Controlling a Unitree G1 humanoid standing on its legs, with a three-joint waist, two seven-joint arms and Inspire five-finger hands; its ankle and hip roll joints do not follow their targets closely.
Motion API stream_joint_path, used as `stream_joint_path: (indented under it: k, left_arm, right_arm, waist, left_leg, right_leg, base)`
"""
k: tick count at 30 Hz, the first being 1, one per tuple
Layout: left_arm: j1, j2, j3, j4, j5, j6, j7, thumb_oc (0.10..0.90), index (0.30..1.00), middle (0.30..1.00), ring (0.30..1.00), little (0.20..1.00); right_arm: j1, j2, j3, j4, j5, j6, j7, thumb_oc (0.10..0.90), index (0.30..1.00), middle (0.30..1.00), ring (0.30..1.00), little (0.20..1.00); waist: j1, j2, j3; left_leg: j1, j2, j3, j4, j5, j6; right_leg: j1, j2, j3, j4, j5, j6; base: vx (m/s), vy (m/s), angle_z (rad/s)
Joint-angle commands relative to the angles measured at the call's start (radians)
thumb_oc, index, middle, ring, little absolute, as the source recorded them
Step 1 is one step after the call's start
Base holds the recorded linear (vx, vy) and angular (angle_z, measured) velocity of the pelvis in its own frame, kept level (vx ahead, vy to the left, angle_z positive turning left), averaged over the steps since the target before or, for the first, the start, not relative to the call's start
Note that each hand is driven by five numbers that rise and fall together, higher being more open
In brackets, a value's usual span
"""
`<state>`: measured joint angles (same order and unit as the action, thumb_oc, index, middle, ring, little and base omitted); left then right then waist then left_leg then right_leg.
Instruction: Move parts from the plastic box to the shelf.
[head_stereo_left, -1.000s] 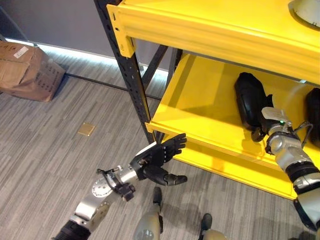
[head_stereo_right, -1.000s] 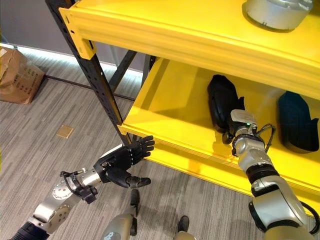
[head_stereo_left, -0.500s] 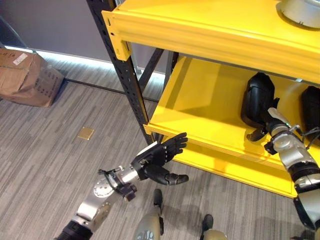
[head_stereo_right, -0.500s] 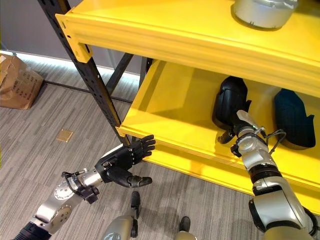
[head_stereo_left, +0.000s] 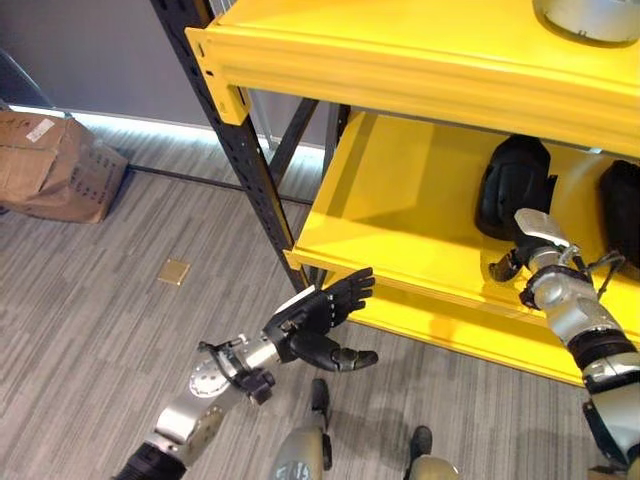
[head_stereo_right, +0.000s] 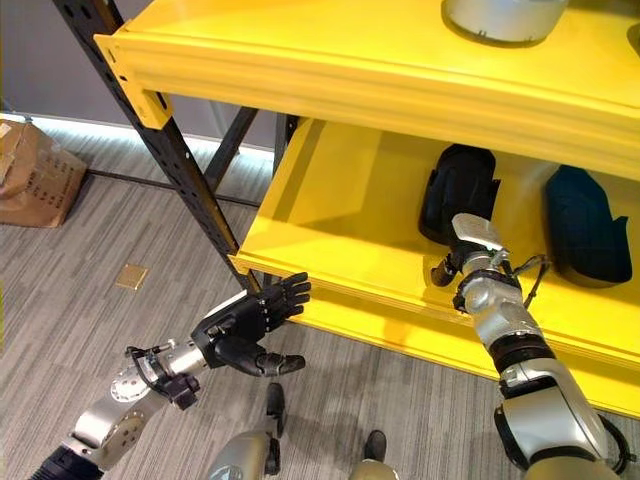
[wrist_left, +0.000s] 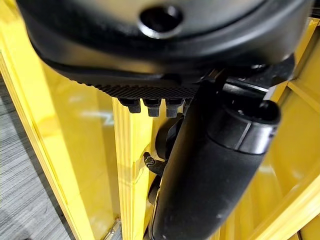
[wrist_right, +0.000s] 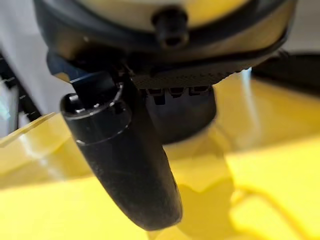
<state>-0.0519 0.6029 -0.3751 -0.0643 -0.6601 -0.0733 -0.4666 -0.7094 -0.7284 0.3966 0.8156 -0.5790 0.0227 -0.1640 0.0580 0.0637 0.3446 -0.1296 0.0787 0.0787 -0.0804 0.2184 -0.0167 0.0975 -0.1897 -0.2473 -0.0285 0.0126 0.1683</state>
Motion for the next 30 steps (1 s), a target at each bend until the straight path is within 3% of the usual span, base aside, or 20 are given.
stream_joint_path:
  k: [1, 12, 16, 18, 20, 30]
  left_arm:
    - [-0.055, -0.028, 0.021, -0.091, -0.049, -0.123, -0.015, 0.9, 1.0, 1.0, 1.0, 1.0]
    - [-0.044, -0.021, 0.031, -0.095, -0.055, -0.122, -0.043, 0.9, 1.0, 1.0, 1.0, 1.0]
    - [-0.043, -0.025, 0.034, -0.099, -0.051, -0.116, -0.049, 0.9, 1.0, 1.0, 1.0, 1.0]
    - [-0.051, -0.025, 0.031, -0.104, -0.055, -0.109, -0.044, 0.9, 1.0, 1.0, 1.0, 1.0]
    - [-0.053, -0.029, 0.028, -0.104, -0.054, -0.106, -0.038, 0.9, 1.0, 1.0, 1.0, 1.0]
    - [-0.055, -0.044, 0.018, -0.107, -0.052, -0.095, -0.022, 0.9, 1.0, 1.0, 1.0, 1.0]
  right_arm:
    - [-0.063, -0.049, 0.082, 0.041, -0.141, 0.057, -0.084, 0.9, 1.0, 1.0, 1.0, 1.0]
    - [-0.076, -0.077, 0.155, 0.077, -0.248, 0.186, -0.041, 0.9, 1.0, 1.0, 1.0, 1.0]
    - [-0.073, -0.069, 0.153, 0.091, -0.199, 0.2, -0.037, 0.9, 1.0, 1.0, 1.0, 1.0]
    - [-0.067, -0.044, 0.125, 0.116, -0.063, 0.225, -0.069, 0.9, 1.0, 1.0, 1.0, 1.0]
    - [-0.068, -0.025, 0.097, 0.127, -0.007, 0.236, -0.073, 0.9, 1.0, 1.0, 1.0, 1.0]
    - [-0.069, 0.012, 0.061, 0.121, 0.066, 0.193, 0.007, 0.9, 1.0, 1.0, 1.0, 1.0]
  waist:
    - [0.038, -0.011, 0.035]
    - [0.051, -0.019, 0.03]
    - [0.053, -0.019, 0.029]
    - [0.051, -0.017, 0.03]
    - [0.047, -0.014, 0.029]
    - [0.037, -0.008, 0.025]
  left_leg:
    - [0.055, -0.005, 0.041, 0.089, -0.199, 0.002]
    - [0.049, -0.003, 0.039, 0.083, -0.197, 0.002]
    - [0.047, -0.001, 0.04, 0.084, -0.197, 0.003]
    - [0.048, -0.001, 0.04, 0.085, -0.198, 0.004]
    - [0.051, 0.0, 0.04, 0.086, -0.198, 0.004]
    - [0.063, 0.0, 0.041, 0.094, -0.203, 0.004]
  right_leg:
    - [-0.113, -0.002, 0.025, 0.143, -0.036, -0.051]
    - [-0.114, -0.004, 0.023, 0.139, -0.036, -0.047]
    - [-0.115, -0.004, 0.023, 0.139, -0.036, -0.046]
    - [-0.116, -0.004, 0.026, 0.139, -0.036, -0.048]
    - [-0.114, -0.004, 0.028, 0.14, -0.036, -0.049]
    - [-0.11, -0.006, 0.03, 0.152, -0.042, -0.057]
  base:
    - [0.0, 0.0, 0.0]
    - [0.0, 0.0, 0.0]
    - [0.0, -0.003, 0.01]
    - [0.0, 0.0, 0.0]
    - [0.0, 0.0, 0.0]
    - [0.02, 0.009, -0.01]
